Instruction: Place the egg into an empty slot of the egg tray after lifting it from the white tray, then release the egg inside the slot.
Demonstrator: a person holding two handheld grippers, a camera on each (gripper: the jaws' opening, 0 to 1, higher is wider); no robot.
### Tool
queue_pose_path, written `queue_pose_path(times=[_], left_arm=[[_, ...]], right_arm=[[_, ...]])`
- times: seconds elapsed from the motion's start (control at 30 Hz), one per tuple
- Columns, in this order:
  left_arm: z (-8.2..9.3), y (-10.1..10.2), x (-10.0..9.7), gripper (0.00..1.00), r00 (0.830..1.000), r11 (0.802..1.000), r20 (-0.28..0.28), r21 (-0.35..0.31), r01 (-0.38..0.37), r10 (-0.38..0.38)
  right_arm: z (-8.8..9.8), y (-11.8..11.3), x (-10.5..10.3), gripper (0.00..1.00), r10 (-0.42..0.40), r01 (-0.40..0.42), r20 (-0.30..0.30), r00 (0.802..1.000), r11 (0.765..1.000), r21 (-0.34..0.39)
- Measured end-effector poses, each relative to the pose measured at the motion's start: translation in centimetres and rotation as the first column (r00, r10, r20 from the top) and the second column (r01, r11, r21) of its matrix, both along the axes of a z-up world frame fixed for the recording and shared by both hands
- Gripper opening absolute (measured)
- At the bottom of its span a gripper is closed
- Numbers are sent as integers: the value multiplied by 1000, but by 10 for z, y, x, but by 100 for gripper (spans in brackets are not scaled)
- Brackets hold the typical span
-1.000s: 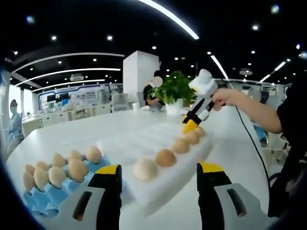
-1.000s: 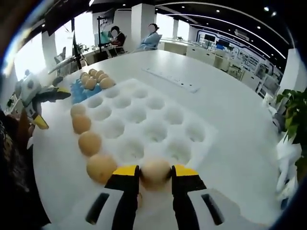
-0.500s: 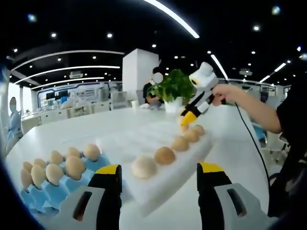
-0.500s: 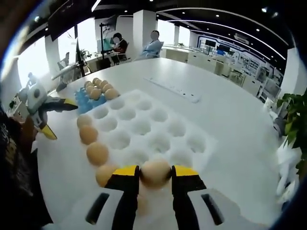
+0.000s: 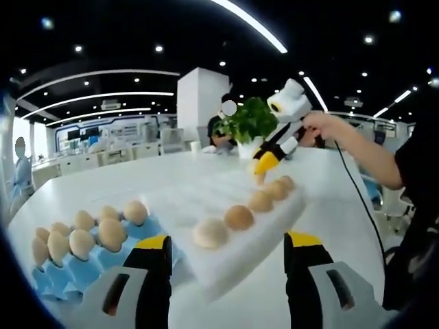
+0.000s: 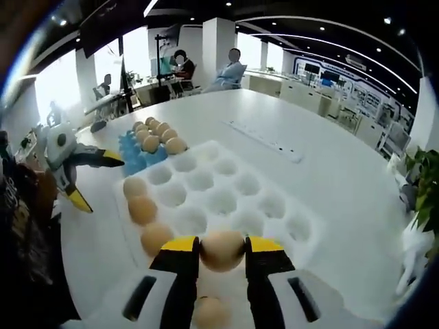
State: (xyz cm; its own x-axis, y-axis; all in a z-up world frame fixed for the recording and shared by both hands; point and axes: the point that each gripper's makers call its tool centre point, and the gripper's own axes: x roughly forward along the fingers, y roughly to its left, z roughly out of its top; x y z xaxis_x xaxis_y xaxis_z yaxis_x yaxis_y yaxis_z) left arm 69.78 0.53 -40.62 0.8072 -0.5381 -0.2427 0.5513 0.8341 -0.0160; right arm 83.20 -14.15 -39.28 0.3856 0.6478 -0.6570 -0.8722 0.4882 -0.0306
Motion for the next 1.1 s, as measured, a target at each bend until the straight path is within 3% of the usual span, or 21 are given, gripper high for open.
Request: queue_pose_path(times=[0.83, 1.1], left_arm=[[-1, 18, -6, 69, 1000, 1000, -11, -13, -25, 25], [-3, 22, -10, 69, 999, 999, -21, -12, -36, 36]], right_arm=[[18, 72, -33, 28, 113, -114, 25, 993, 993, 27], [18, 87, -30, 28, 148, -149, 28, 989, 988, 38]])
